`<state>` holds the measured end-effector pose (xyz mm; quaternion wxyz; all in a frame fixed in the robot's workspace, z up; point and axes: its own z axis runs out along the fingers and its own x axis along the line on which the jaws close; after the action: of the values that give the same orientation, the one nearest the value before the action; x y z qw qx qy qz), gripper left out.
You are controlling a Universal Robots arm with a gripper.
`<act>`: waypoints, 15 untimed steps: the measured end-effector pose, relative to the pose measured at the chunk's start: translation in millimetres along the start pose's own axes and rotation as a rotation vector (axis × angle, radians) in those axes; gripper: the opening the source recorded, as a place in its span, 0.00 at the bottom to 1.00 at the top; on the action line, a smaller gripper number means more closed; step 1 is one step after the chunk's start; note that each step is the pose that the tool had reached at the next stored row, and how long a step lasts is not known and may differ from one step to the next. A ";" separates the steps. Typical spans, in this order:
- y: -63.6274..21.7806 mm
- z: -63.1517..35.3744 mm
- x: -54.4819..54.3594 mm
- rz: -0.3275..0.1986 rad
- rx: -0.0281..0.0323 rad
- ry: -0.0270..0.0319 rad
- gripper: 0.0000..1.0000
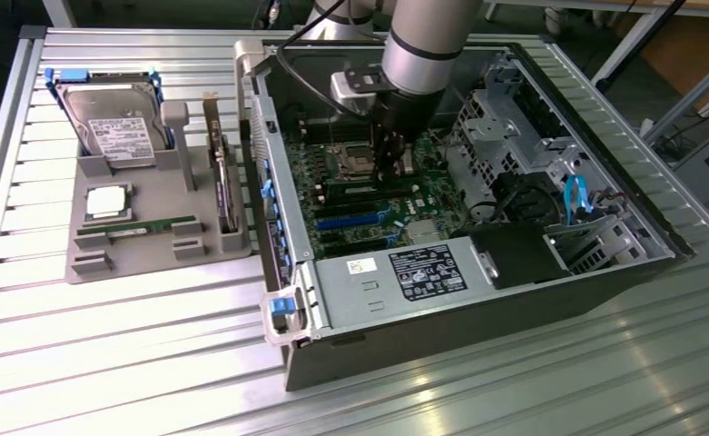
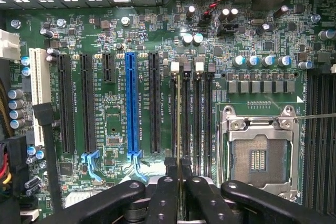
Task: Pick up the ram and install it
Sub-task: 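Insert the ram into the slot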
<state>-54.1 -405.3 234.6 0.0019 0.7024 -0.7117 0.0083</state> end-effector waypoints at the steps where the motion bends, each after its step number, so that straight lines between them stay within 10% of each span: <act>1: 0.0 0.0 0.1 -0.002 0.0000 0.0000 0.13; 15: 0.0 2.7 0.3 -0.007 -0.0009 -0.0002 0.13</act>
<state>-54.0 -405.7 231.9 0.0022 0.7050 -0.7092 0.0079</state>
